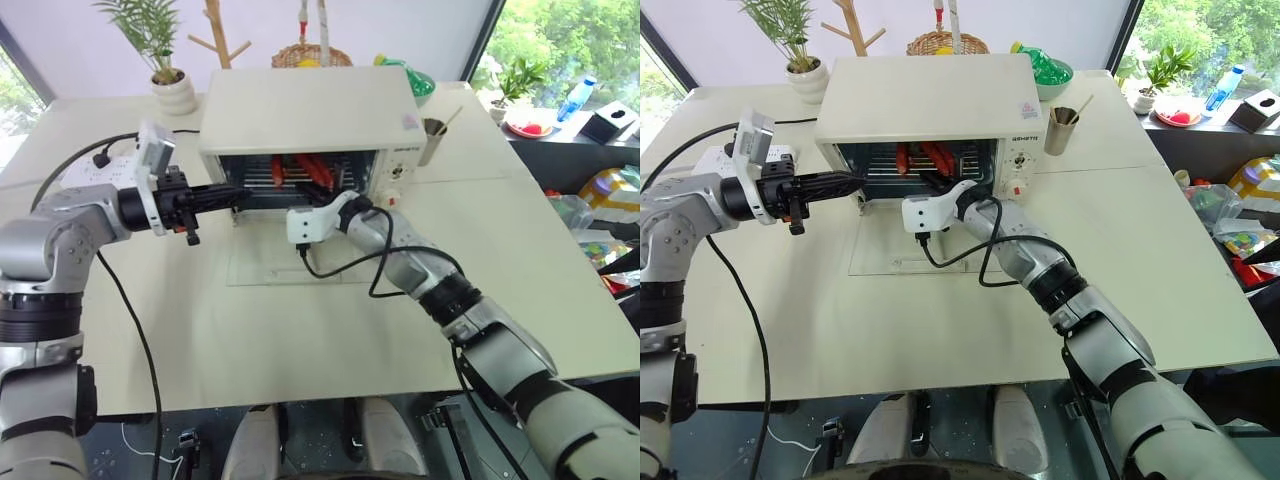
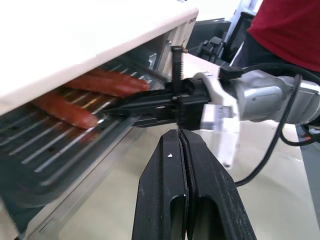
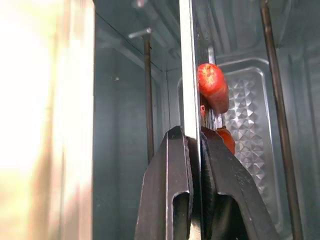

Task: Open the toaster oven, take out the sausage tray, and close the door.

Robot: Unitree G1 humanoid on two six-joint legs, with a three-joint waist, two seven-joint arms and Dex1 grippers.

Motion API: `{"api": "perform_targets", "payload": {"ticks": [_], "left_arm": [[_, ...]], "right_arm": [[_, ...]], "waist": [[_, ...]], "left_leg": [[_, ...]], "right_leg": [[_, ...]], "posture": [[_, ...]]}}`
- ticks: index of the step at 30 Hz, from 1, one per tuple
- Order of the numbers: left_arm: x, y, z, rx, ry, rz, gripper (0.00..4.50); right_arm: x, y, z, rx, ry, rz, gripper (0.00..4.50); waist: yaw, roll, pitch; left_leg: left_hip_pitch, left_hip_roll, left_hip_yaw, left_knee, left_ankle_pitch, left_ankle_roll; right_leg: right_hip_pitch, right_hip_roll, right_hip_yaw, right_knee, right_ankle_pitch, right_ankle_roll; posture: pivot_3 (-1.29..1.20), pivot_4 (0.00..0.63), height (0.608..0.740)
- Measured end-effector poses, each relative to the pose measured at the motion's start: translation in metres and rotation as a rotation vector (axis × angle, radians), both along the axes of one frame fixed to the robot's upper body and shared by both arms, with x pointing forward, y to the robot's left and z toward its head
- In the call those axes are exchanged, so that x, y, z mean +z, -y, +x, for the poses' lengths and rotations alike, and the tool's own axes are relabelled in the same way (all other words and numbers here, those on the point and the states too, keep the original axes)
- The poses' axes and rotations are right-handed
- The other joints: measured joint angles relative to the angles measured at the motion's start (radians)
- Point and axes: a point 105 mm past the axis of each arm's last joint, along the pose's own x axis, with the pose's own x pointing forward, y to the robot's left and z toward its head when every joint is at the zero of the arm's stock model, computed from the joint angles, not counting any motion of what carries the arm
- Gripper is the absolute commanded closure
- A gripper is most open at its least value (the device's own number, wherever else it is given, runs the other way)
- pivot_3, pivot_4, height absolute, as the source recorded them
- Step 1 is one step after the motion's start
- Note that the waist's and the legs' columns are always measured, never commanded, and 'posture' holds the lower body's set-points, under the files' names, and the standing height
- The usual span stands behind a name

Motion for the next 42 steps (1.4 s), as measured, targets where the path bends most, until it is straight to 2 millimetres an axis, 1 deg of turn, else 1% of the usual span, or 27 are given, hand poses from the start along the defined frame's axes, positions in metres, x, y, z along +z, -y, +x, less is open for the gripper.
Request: {"api": "perform_targets", "payload": {"ticks": [3,6,10,12,15,18,21,24,27,31,36,40,42], "left_arm": [[-0.002,-0.004,0.002,0.015,-0.010,-0.009,4.50],[0.002,-0.003,0.003,0.012,0.000,-0.010,4.50],[0.003,-0.003,0.002,0.003,0.003,-0.008,4.50],[0.004,-0.007,0.000,0.008,0.001,0.005,4.50],[0.004,-0.021,-0.003,0.044,-0.009,0.015,4.50],[-0.003,-0.029,-0.009,0.053,-0.028,0.036,4.50],[-0.013,-0.034,-0.013,0.054,-0.059,0.051,4.50],[-0.010,-0.035,-0.013,0.059,-0.038,0.048,4.50],[0.000,-0.033,-0.007,0.075,0.008,0.028,4.50],[0.010,-0.023,0.005,0.068,0.061,-0.008,4.50],[0.010,-0.012,0.023,0.064,0.067,-0.025,4.50],[0.008,-0.007,0.038,0.061,0.062,-0.023,4.50],[0.011,-0.007,0.046,0.073,0.076,-0.023,4.50]], "right_arm": [[0.000,0.003,-0.001,-0.006,0.002,-0.007,4.45],[0.000,0.006,-0.004,-0.007,0.009,-0.018,4.45],[-0.003,0.010,-0.011,0.003,0.012,-0.022,4.45],[-0.004,0.014,-0.015,0.004,0.013,-0.026,4.45],[-0.005,0.018,-0.020,0.008,0.013,-0.029,4.45],[-0.006,0.022,-0.026,0.016,0.015,-0.033,4.45],[-0.007,0.027,-0.031,0.023,0.015,-0.036,4.45],[-0.006,0.027,-0.033,0.027,0.015,-0.041,4.45],[-0.005,0.027,-0.033,0.031,0.018,-0.044,4.45],[-0.003,0.025,-0.031,0.033,0.019,-0.046,4.45],[-0.002,0.023,-0.029,0.036,0.026,-0.057,4.45],[-0.002,0.023,-0.027,0.030,0.030,-0.063,4.45],[-0.002,0.023,-0.027,0.028,0.031,-0.065,4.45]], "waist": [[0.005,0.000,0.000],[0.009,-0.001,0.000],[0.017,-0.001,0.000],[0.023,-0.001,0.000],[0.029,-0.001,0.000],[0.032,-0.001,0.000],[0.034,-0.001,0.001],[0.033,-0.003,0.001],[0.033,-0.003,0.001],[0.032,-0.003,0.001],[0.028,-0.003,0.001],[0.029,-0.003,0.001],[0.029,-0.003,0.001]], "left_leg": [[0.000,0.000,0.000,0.000,0.000,0.000],[0.000,-0.001,0.000,0.000,0.000,0.000],[-0.001,-0.001,0.000,0.000,0.000,0.000],[-0.001,-0.001,0.000,0.000,0.000,0.000],[-0.001,-0.001,0.000,0.000,0.000,0.000],[-0.001,-0.002,0.001,0.000,0.000,0.000],[-0.001,-0.002,0.000,0.000,0.000,0.000],[-0.001,-0.002,0.000,0.001,0.000,0.000],[-0.001,-0.002,0.000,0.001,0.000,0.000],[-0.001,-0.003,0.000,0.001,0.000,0.000],[-0.001,-0.003,0.000,0.001,0.000,0.000],[-0.001,-0.003,0.000,0.001,0.000,0.000],[-0.001,-0.003,0.000,0.001,0.000,0.000]], "right_leg": [[0.000,0.000,0.000,0.000,0.000,0.000],[0.000,-0.001,0.000,0.000,0.000,0.000],[0.000,-0.001,0.000,-0.001,0.000,0.000],[0.000,-0.001,0.000,-0.001,0.000,0.000],[0.000,-0.001,0.000,-0.001,0.000,0.000],[0.000,-0.002,0.000,-0.002,0.000,0.000],[0.001,-0.003,0.000,-0.002,0.000,0.000],[0.001,-0.003,0.000,-0.002,0.000,0.000],[0.001,-0.003,0.000,-0.002,0.000,0.000],[0.001,-0.003,-0.001,-0.001,0.000,0.000],[0.001,-0.002,-0.001,-0.001,0.000,0.000],[0.001,-0.002,-0.001,-0.001,0.000,0.000],[0.001,-0.002,-0.001,-0.001,0.000,0.000]], "posture": [[0.00,0.150,0.740],[0.00,0.150,0.740],[0.00,0.150,0.740],[0.00,0.150,0.740],[0.00,0.150,0.740],[0.00,0.150,0.740],[0.00,0.150,0.740],[0.00,0.150,0.740],[0.00,0.150,0.740],[0.00,0.150,0.740],[0.00,0.150,0.740],[0.00,0.150,0.740],[0.00,0.150,0.740]]}}
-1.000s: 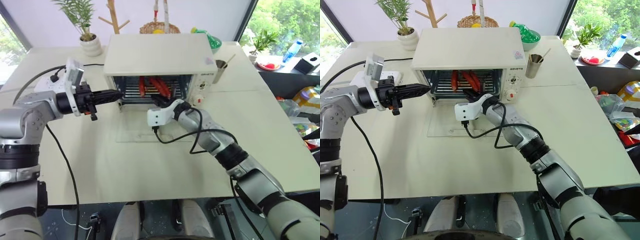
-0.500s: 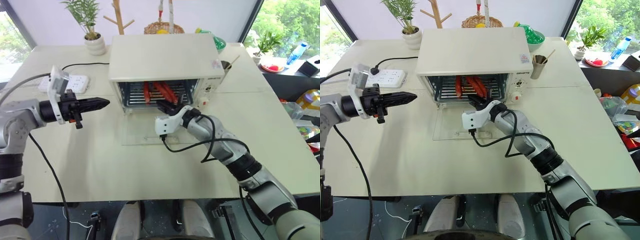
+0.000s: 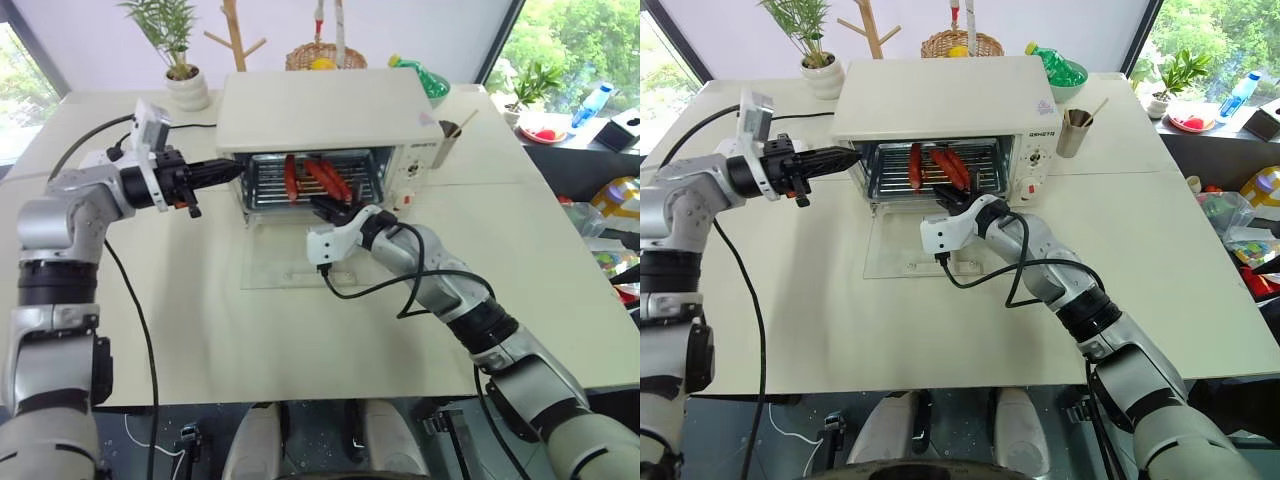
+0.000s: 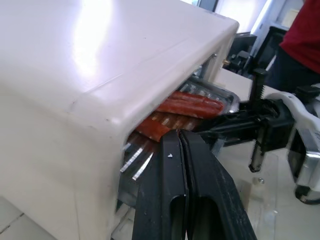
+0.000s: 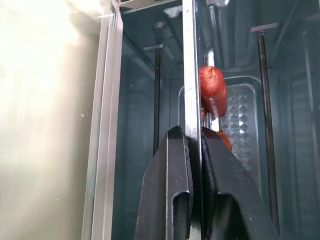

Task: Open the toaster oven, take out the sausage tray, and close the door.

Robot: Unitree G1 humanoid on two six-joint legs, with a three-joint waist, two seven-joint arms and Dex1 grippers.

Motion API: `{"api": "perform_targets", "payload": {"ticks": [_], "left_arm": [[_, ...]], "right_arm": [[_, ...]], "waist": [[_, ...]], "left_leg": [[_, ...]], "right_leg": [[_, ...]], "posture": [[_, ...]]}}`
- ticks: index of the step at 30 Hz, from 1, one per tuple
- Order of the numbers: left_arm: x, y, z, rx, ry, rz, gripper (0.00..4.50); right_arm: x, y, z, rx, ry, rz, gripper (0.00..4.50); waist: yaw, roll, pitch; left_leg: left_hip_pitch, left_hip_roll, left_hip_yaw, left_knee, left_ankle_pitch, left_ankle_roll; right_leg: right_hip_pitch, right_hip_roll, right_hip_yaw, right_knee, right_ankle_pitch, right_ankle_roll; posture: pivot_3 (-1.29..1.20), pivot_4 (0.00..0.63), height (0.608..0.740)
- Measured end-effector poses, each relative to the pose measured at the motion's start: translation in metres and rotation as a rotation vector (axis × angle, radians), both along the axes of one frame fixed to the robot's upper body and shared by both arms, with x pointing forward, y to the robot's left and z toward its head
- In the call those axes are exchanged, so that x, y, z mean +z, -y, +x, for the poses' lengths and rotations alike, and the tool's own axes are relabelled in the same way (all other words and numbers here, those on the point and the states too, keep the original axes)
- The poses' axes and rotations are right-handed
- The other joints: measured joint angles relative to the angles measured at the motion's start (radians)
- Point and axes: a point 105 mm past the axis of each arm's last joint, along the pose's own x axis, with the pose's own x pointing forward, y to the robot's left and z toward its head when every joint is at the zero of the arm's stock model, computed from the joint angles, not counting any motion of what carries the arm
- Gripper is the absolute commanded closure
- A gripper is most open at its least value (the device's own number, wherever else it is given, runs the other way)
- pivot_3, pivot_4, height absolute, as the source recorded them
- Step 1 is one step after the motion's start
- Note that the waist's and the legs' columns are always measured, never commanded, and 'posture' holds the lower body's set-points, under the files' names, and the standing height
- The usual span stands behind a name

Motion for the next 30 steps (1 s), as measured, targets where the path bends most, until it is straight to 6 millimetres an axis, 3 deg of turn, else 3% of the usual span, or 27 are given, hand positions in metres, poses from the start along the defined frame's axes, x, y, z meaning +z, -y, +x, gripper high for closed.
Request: {"api": "perform_targets", "payload": {"ticks": [10,20,30], "left_arm": [[0.001,0.006,0.021,-0.014,0.014,0.014,4.50],[0.000,0.006,0.022,-0.025,0.016,0.029,4.50],[0.001,0.001,0.014,-0.041,-0.007,0.048,4.50]], "right_arm": [[-0.004,0.005,-0.013,0.001,0.009,-0.003,4.45],[-0.015,0.023,-0.042,0.042,0.019,-0.036,4.45],[-0.005,0.033,-0.066,0.134,0.023,0.013,4.45]], "waist": [[0.006,0.000,0.000],[0.010,-0.001,0.000],[0.000,-0.001,0.001]], "left_leg": [[-0.001,0.000,-0.001,0.001,0.000,0.000],[-0.001,0.000,-0.001,0.002,0.000,0.000],[-0.001,0.000,-0.001,0.002,0.000,0.000]], "right_leg": [[0.000,0.000,-0.001,0.001,0.000,0.000],[0.000,0.000,-0.001,0.001,0.000,0.000],[0.000,0.000,-0.001,0.001,0.000,0.000]], "posture": [[0.00,0.150,0.740],[0.00,0.150,0.740],[0.00,0.150,0.740]]}}
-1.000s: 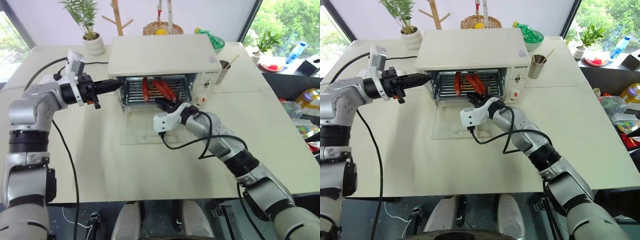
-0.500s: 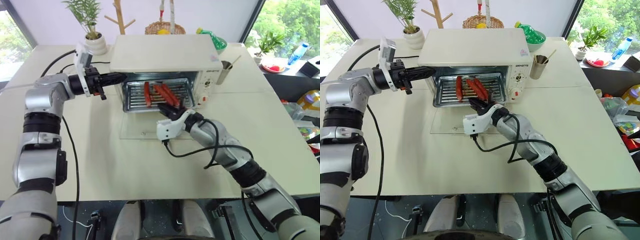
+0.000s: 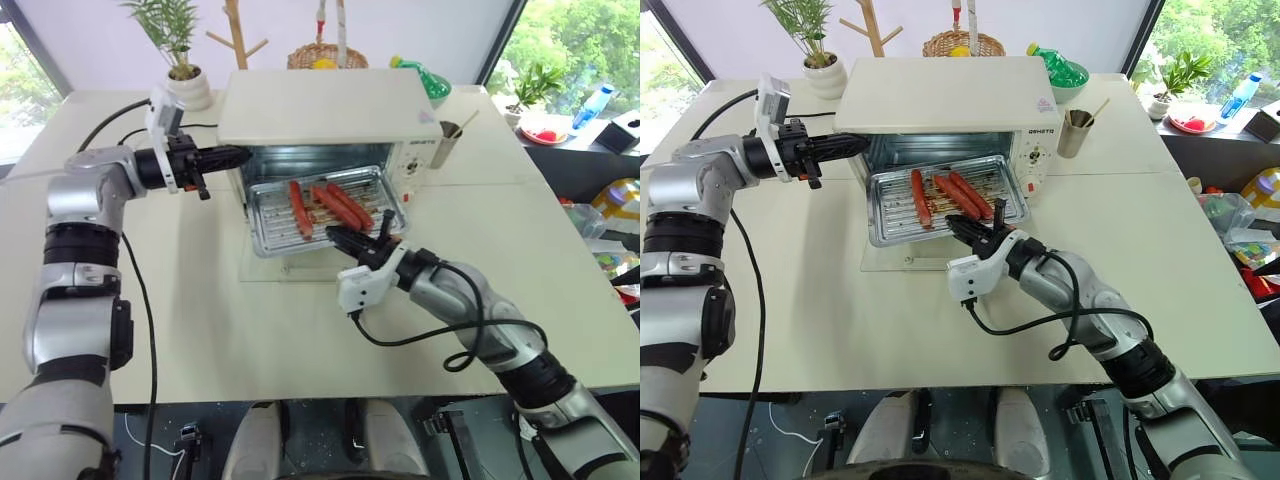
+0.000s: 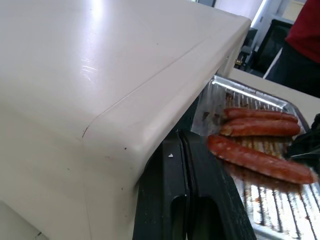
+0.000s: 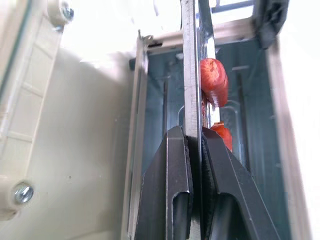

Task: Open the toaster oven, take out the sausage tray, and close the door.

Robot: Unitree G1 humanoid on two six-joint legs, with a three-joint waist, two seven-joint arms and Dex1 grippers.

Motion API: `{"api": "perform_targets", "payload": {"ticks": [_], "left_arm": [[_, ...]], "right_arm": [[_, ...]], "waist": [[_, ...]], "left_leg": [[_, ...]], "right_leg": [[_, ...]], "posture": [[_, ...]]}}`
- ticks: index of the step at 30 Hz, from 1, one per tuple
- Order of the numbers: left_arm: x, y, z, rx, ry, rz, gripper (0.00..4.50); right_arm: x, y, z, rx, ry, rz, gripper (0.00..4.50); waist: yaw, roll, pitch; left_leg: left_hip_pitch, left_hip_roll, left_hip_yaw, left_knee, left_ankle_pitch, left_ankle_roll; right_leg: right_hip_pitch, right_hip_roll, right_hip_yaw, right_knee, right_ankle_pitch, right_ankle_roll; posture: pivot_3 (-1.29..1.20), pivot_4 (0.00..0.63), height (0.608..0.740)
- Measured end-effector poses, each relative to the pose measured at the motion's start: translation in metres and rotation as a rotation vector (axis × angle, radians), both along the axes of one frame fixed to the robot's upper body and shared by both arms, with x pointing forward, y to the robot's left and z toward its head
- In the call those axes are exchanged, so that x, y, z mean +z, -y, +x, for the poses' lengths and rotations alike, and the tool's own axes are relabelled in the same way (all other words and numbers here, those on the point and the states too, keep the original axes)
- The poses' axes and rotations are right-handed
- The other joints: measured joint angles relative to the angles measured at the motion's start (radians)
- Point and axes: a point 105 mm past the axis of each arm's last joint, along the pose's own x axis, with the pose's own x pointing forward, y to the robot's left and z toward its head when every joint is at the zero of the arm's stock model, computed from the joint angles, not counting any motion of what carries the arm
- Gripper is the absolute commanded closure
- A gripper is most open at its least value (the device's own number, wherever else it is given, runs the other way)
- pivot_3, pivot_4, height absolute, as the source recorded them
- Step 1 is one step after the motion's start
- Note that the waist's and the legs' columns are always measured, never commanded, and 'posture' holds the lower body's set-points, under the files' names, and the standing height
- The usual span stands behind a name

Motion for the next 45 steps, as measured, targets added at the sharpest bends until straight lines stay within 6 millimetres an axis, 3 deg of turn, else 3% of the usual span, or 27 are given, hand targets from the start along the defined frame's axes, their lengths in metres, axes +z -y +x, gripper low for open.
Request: {"api": "perform_targets", "payload": {"ticks": [7,8,10,14,17,21,28,34,45], "left_arm": [[-0.008,-0.030,-0.039,-0.012,-0.106,0.010,4.50],[-0.007,-0.033,-0.045,-0.012,-0.117,0.008,4.25],[-0.007,-0.038,-0.056,-0.015,-0.146,-0.011,3.63],[-0.012,-0.045,-0.080,0.005,-0.256,-0.114,1.66],[-0.031,-0.040,-0.095,0.036,-0.360,-0.190,0.03],[-0.058,-0.022,-0.104,0.055,-0.510,-0.264,0.03],[-0.065,-0.001,-0.104,0.057,-0.636,-0.420,0.03],[-0.081,0.022,-0.106,0.033,-0.781,-0.481,0.03],[-0.087,0.040,-0.090,0.090,-0.847,-0.586,0.03]], "right_arm": [[-0.010,0.015,-0.014,0.041,-0.053,-0.032,4.45],[-0.012,0.017,-0.015,0.041,-0.058,-0.041,4.49],[-0.011,0.019,-0.016,0.048,-0.054,-0.045,4.50],[-0.012,0.021,-0.017,0.065,-0.046,-0.060,4.50],[-0.015,0.020,-0.019,0.094,-0.044,-0.070,4.50],[-0.017,0.017,-0.022,0.125,-0.040,-0.075,4.50],[-0.017,0.012,-0.026,0.162,-0.031,-0.067,4.50],[-0.021,0.011,-0.030,0.173,-0.043,-0.056,4.50],[-0.018,0.007,-0.035,0.184,-0.040,-0.037,4.50]], "waist": [[-0.003,0.000,0.000],[-0.002,0.000,0.000],[-0.001,0.000,0.000],[0.000,0.000,0.000],[-0.001,0.000,0.000],[0.002,-0.002,0.000],[0.002,-0.003,0.000],[0.001,-0.003,0.000],[0.003,-0.004,-0.001]], "left_leg": [[0.000,0.002,0.000,0.000,0.000,0.000],[0.001,0.002,0.000,0.000,0.000,0.000],[0.001,0.002,0.000,0.000,0.000,0.000],[0.001,0.002,0.000,0.000,0.000,0.000],[0.002,0.003,0.001,0.000,0.000,0.000],[0.002,0.003,0.000,0.000,0.000,0.000],[0.003,0.002,0.000,0.000,0.000,0.000],[0.004,0.002,-0.001,0.000,0.000,-0.001],[0.004,0.002,0.000,0.000,0.001,-0.001]], "right_leg": [[0.000,0.001,0.000,0.000,0.000,0.000],[0.000,0.001,0.001,0.000,0.000,0.000],[0.000,0.001,0.001,0.000,0.000,0.000],[0.000,0.000,0.001,0.000,0.000,0.000],[0.000,0.000,0.002,0.000,0.000,0.000],[0.001,0.000,0.002,0.000,0.000,0.000],[0.002,0.000,0.003,0.001,0.000,0.000],[0.002,0.000,0.004,0.001,0.000,0.000],[0.002,0.000,0.005,0.001,0.000,0.000]], "posture": [[0.00,0.150,0.740],[0.00,0.150,0.740],[0.00,0.150,0.740],[0.00,0.150,0.740],[0.00,0.150,0.740],[0.00,0.150,0.740],[0.00,0.150,0.740],[0.00,0.150,0.740],[0.00,0.150,0.740]]}}
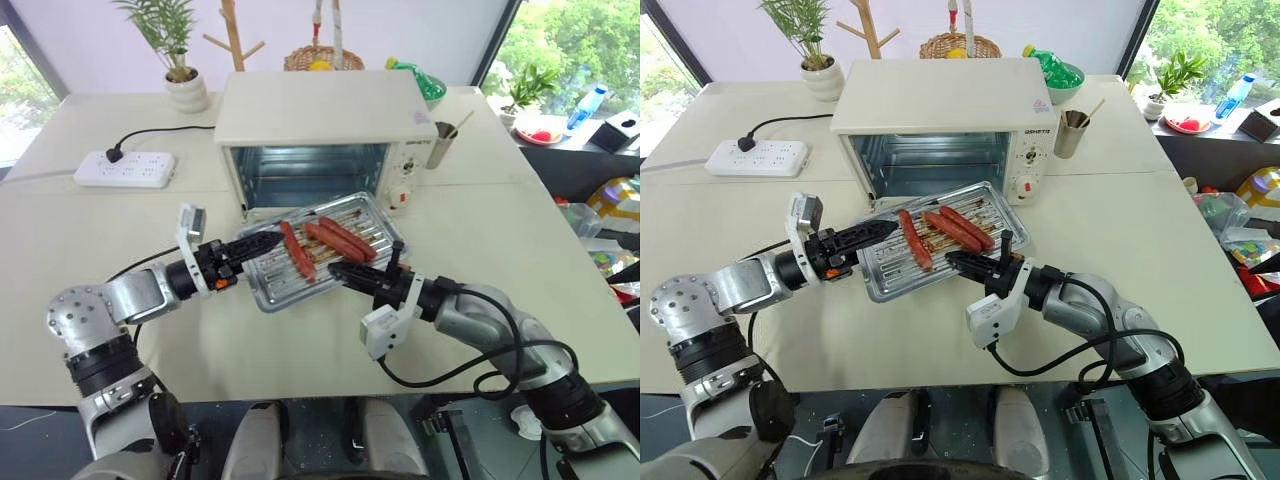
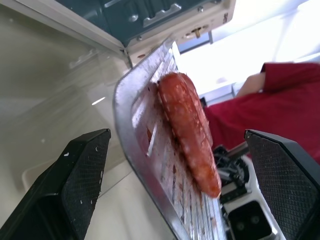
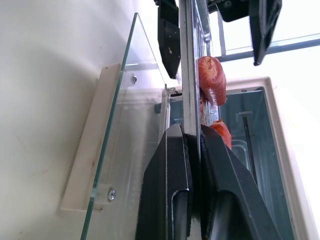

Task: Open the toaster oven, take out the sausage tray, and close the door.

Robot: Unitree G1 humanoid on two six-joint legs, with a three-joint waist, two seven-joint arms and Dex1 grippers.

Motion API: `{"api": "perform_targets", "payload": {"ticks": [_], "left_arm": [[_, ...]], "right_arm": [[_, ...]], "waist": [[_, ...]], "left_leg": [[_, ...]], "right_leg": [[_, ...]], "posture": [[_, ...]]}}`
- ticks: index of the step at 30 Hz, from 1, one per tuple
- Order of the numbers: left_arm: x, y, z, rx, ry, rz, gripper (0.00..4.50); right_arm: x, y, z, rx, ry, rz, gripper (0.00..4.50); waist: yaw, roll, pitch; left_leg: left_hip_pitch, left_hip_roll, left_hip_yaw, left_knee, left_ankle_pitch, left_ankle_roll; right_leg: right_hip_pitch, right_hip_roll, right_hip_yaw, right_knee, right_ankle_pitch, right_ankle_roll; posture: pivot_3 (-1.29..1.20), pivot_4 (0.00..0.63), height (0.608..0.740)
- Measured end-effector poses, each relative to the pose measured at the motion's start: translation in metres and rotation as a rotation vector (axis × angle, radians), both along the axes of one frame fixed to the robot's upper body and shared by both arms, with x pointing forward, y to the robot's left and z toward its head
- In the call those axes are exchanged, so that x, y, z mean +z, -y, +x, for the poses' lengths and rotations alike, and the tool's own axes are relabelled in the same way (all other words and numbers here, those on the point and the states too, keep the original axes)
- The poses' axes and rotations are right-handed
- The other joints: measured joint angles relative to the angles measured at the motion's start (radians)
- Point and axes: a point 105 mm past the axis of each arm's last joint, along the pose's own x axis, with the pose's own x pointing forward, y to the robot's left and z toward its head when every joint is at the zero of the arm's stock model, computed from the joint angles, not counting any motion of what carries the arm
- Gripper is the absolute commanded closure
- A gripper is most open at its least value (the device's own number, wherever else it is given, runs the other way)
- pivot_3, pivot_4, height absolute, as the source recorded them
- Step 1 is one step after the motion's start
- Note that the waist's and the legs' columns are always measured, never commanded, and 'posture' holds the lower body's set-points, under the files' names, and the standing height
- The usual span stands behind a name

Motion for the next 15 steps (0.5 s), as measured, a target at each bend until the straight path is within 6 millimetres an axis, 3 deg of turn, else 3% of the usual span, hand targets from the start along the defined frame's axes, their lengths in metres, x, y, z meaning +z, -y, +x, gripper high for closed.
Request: {"api": "perform_targets", "payload": {"ticks": [4,10,15], "left_arm": [[0.0011,0.0024,-0.0004,0.009,-0.007,-0.016,1.34],[0.0015,-0.0024,-0.0038,0.012,-0.030,-0.031,4.49],[-0.0013,-0.0021,-0.0034,0.032,-0.066,-0.067,4.49]], "right_arm": [[0.0005,0.0002,0.0005,-0.004,0.000,0.002,4.50],[0.0007,0.0016,0.0017,-0.011,0.009,-0.010,4.50],[0.0009,0.0016,0.0018,-0.008,0.022,-0.024,4.50]], "waist": [[0.000,0.000,0.000],[0.001,0.000,0.000],[0.002,0.000,0.000]], "left_leg": [[0.000,0.000,0.000,0.000,0.000,0.000],[0.000,0.000,0.000,-0.001,0.001,-0.003],[0.000,0.000,0.000,-0.001,0.002,-0.003]], "right_leg": [[0.000,0.000,0.001,0.000,0.000,0.000],[0.000,0.000,0.002,0.000,0.000,0.000],[0.000,-0.001,0.002,0.000,0.000,0.000]], "posture": [[0.00,0.150,0.740],[0.00,0.150,0.740],[0.00,0.150,0.740]]}}
